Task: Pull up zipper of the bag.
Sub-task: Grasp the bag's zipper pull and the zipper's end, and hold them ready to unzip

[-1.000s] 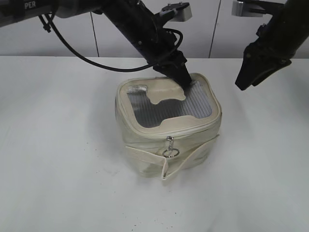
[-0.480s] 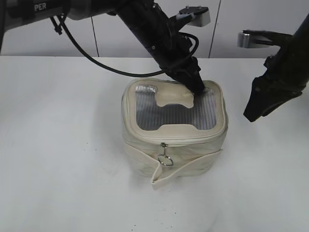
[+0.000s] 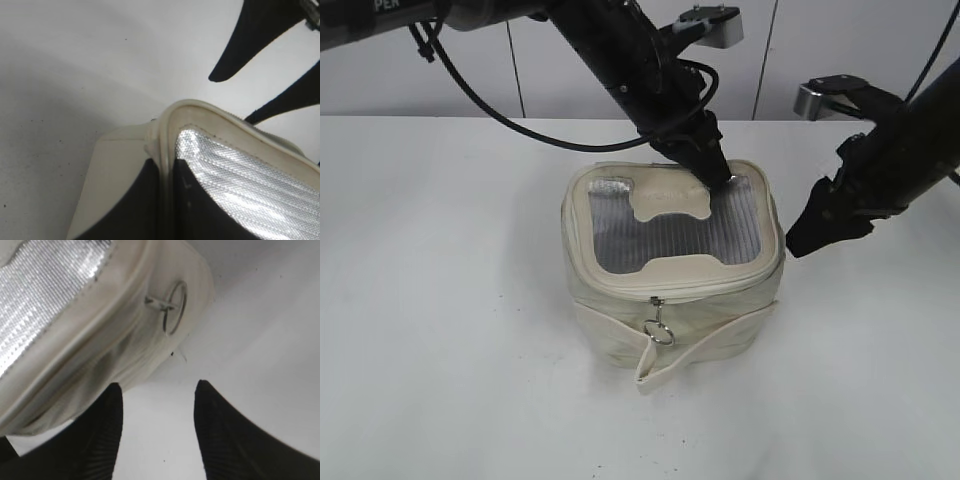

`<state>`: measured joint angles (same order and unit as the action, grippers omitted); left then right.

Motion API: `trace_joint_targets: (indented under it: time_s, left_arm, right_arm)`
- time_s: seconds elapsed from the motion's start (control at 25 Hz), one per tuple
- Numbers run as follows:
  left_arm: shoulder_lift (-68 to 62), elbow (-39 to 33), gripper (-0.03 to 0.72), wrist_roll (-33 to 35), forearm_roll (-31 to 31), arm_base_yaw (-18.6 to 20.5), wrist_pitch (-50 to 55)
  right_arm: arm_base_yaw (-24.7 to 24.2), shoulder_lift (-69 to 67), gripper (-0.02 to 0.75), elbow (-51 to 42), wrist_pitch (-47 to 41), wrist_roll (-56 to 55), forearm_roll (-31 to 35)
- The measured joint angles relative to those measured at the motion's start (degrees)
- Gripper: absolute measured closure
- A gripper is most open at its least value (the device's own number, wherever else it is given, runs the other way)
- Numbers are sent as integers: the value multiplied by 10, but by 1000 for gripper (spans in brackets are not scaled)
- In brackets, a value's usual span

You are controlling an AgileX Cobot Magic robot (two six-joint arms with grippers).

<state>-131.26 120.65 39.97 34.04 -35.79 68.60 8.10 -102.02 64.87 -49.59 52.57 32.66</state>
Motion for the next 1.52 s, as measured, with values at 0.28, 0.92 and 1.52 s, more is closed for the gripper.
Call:
trace_joint_targets:
  time_s: [0.28, 0.92, 1.52]
  left_arm:
    - [0, 0, 649, 0, 0, 0, 0]
    - [1, 0, 649, -2, -20, -9, -8]
    - [1, 0, 650, -2, -21, -12, -6]
  right_arm:
    - [0, -24, 366, -10, 49, 123, 96]
    - [-11, -62, 733, -13, 98, 112, 176]
    - [-14, 13, 733, -13, -27, -74, 49]
